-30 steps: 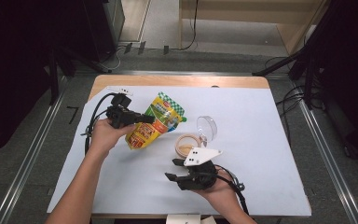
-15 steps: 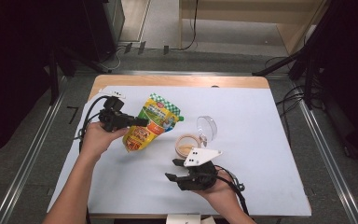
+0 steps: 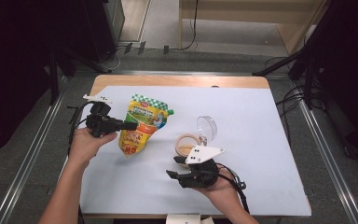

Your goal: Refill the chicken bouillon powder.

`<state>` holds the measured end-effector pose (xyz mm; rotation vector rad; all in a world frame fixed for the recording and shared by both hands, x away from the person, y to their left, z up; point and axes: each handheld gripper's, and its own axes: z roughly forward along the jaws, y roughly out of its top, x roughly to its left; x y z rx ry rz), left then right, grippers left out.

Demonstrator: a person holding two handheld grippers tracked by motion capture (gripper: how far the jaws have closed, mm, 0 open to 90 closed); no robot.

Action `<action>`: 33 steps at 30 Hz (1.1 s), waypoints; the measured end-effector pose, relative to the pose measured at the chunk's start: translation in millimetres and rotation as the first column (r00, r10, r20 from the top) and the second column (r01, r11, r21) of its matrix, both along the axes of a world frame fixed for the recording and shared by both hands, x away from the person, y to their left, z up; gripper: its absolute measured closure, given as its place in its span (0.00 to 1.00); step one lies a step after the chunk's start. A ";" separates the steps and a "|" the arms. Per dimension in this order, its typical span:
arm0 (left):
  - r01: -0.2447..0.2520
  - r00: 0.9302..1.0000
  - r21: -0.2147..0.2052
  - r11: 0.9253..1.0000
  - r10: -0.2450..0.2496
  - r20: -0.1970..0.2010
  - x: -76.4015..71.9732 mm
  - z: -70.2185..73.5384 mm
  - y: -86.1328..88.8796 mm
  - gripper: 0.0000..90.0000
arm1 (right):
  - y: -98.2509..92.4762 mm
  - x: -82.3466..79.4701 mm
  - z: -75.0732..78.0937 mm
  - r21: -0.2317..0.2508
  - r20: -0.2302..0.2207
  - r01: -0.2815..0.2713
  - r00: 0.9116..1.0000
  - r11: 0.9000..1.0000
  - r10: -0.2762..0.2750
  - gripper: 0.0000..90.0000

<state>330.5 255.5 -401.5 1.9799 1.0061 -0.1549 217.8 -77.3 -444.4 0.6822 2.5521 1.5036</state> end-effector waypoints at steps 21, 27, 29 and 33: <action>0.008 1.000 -0.025 1.000 -0.008 0.015 -22.5 -4.2 30.9 0.91 | 2.0 5.6 0.2 -0.031 0.020 -0.005 1.000 0.999 0.006 0.56; 0.020 0.999 -0.035 0.999 -0.019 0.026 -24.4 -2.4 31.4 0.79 | 2.6 7.0 -0.3 -0.033 0.018 -0.007 1.000 0.999 0.008 0.56; 0.032 0.998 -0.032 0.999 -0.031 0.048 -26.5 1.6 30.6 0.76 | 1.6 8.3 0.2 -0.032 0.009 -0.005 1.000 0.999 0.005 0.57; 0.024 0.998 -0.026 0.999 -0.022 0.065 -28.4 7.3 31.1 0.73 | -1.0 11.0 1.0 -0.030 -0.004 -0.003 1.000 1.000 0.003 0.58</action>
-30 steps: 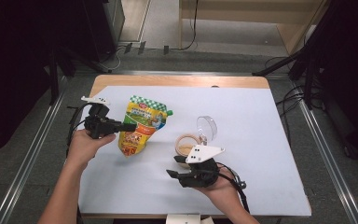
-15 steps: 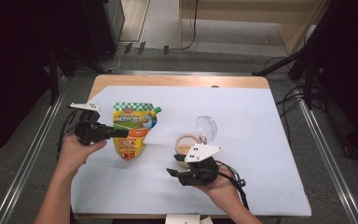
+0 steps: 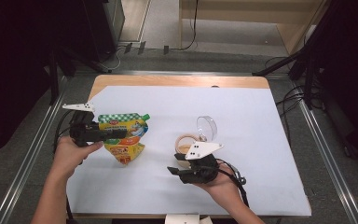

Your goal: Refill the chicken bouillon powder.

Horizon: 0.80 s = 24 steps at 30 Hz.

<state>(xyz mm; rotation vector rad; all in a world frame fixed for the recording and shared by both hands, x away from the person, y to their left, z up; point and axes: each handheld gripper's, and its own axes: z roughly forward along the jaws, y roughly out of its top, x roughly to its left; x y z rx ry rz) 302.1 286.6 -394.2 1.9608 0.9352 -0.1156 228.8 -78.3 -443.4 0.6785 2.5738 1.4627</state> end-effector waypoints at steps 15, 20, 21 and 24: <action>-0.058 0.996 0.031 0.998 0.056 0.068 -8.5 24.5 11.5 0.59 | -16.5 9.9 9.7 0.012 -0.038 0.046 0.998 0.999 -0.045 0.59; -0.070 0.994 0.043 0.997 0.066 0.087 -12.4 31.3 17.7 0.57 | -21.0 11.2 12.8 0.011 -0.051 0.052 0.997 0.999 -0.052 0.60; -0.079 0.993 0.042 0.996 0.075 0.096 -14.0 32.7 21.8 0.56 | -22.0 11.7 13.3 0.009 -0.049 0.052 0.997 0.999 -0.051 0.60; -0.089 0.991 0.047 0.995 0.084 0.103 -15.7 32.3 28.1 0.55 | -24.9 12.4 14.6 0.010 -0.054 0.053 0.997 0.999 -0.052 0.60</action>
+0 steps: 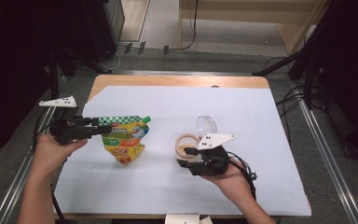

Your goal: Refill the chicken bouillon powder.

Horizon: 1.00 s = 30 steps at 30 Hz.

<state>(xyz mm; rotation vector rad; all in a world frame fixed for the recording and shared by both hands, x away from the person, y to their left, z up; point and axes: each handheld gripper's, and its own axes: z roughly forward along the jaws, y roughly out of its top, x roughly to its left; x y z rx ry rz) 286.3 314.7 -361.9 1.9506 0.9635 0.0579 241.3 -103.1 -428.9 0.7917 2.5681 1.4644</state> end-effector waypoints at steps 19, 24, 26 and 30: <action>-0.075 0.997 0.039 0.996 0.076 -0.009 -7.4 -9.9 39.5 0.53 | -26.6 3.0 5.0 -0.017 -0.009 0.016 1.000 1.000 -0.017 0.64; -0.092 0.996 0.060 0.994 0.092 -0.001 -7.0 -18.6 45.5 0.49 | -34.3 2.4 5.5 -0.013 -0.015 0.022 1.000 1.000 -0.023 0.68; -0.101 0.995 0.066 0.993 0.100 0.019 -5.9 -23.3 47.2 0.48 | -40.2 1.5 5.5 -0.009 -0.023 0.024 0.999 1.000 -0.024 0.72; -0.110 0.994 0.077 0.991 0.109 0.018 -1.7 -31.3 46.3 0.47 | -47.1 -1.2 7.7 -0.002 -0.048 0.019 0.999 1.000 -0.019 0.81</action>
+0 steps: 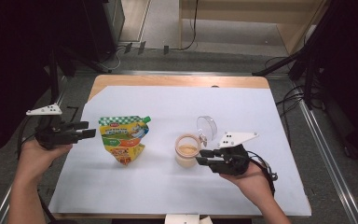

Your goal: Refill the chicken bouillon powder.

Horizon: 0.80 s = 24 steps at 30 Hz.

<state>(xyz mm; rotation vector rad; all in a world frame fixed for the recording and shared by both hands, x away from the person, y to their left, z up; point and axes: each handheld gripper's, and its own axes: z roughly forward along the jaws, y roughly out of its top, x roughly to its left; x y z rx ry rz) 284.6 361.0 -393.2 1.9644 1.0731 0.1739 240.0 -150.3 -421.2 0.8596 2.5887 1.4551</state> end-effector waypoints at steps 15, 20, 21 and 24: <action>0.032 0.999 0.023 0.999 -0.031 -0.026 17.7 -17.7 -30.2 0.46 | -25.5 15.1 -3.8 -0.041 -0.016 0.075 0.997 0.996 -0.076 1.00; 0.047 0.998 0.012 0.999 -0.047 -0.030 22.1 -20.5 -37.9 0.46 | -35.8 27.7 -8.2 -0.040 -0.020 0.137 0.990 0.990 -0.138 1.00; 0.050 0.998 0.007 0.999 -0.050 -0.026 22.6 -20.9 -39.0 0.46 | -36.4 30.3 -9.1 -0.038 -0.019 0.150 0.988 0.988 -0.151 1.00; 0.053 0.998 0.011 0.999 -0.052 -0.029 23.3 -21.8 -41.8 0.46 | -35.7 37.3 -11.6 -0.030 -0.029 0.168 0.985 0.985 -0.168 1.00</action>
